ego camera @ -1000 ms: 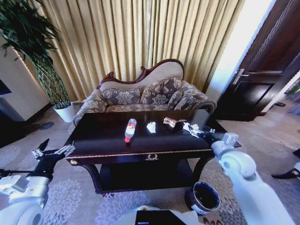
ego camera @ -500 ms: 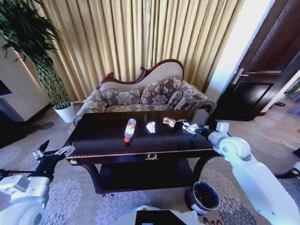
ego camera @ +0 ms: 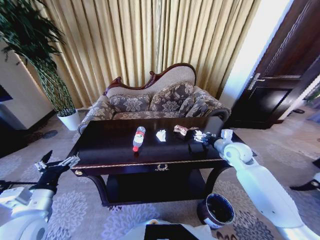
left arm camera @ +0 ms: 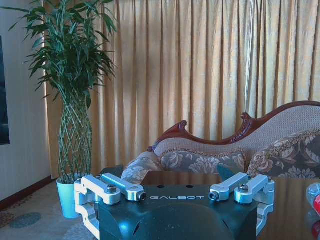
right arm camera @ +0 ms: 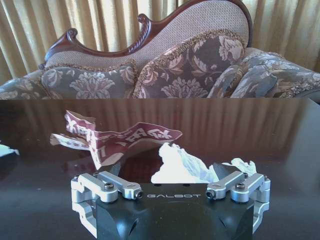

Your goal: Move to the front of the table and place the trash on the table into the trash bin.

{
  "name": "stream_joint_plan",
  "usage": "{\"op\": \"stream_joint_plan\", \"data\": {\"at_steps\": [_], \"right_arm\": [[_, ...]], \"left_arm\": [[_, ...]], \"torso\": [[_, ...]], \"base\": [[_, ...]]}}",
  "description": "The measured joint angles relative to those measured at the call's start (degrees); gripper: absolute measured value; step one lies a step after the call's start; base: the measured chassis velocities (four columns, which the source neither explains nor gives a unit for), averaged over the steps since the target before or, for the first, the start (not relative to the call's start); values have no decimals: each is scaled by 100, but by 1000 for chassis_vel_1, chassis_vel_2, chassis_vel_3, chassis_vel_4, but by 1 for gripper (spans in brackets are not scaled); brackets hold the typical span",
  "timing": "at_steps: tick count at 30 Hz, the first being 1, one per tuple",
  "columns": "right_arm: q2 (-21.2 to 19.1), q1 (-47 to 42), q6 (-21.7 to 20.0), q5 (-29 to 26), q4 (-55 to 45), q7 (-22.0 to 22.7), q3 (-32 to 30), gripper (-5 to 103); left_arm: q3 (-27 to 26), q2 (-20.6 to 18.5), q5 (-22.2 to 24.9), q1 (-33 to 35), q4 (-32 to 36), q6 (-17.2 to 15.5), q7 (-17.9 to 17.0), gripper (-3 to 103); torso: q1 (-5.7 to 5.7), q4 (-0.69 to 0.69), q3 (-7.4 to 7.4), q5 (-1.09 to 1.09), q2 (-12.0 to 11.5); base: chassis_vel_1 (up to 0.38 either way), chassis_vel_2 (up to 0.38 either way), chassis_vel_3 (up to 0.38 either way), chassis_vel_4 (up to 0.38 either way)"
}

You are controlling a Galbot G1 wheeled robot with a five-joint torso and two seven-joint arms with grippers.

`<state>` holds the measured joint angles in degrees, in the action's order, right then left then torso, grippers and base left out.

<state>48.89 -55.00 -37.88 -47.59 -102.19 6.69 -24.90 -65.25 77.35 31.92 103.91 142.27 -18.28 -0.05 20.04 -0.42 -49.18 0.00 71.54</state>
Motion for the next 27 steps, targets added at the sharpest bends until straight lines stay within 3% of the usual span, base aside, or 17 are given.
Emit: {"op": "stream_joint_plan", "data": {"at_steps": [12, 14, 19, 21, 27], "right_arm": [[16, 21, 37, 158, 221, -6, 113, 102], [19, 14, 37, 176, 221, -6, 113, 98], [31, -48, 55, 273, 211, -6, 89, 72], [31, -63, 74, 283, 209, -6, 80, 72], [38, -113, 121, 315, 205, -6, 50, 44]], "left_arm": [[3, -1, 10, -16, -23, 0, -2, 100], [3, -1, 11, -14, -23, 0, -2, 100], [3, -4, 15, -12, -22, 0, -2, 100], [3, -6, 15, -13, -21, 1, -2, 100], [15, -19, 17, -24, -13, 3, -2, 100]], "torso": [[0, 0, 1, 0, 0], [-1, 0, 1, 0, 0], [-1, 0, 1, 0, 0], [-1, 0, 0, 0, 0], [-1, 0, 1, 0, 0]], "base": [[0, 0, 0, 0], [0, 0, 0, 0], [0, 0, 0, 0], [0, 0, 0, 0], [0, 0, 0, 0]]}}
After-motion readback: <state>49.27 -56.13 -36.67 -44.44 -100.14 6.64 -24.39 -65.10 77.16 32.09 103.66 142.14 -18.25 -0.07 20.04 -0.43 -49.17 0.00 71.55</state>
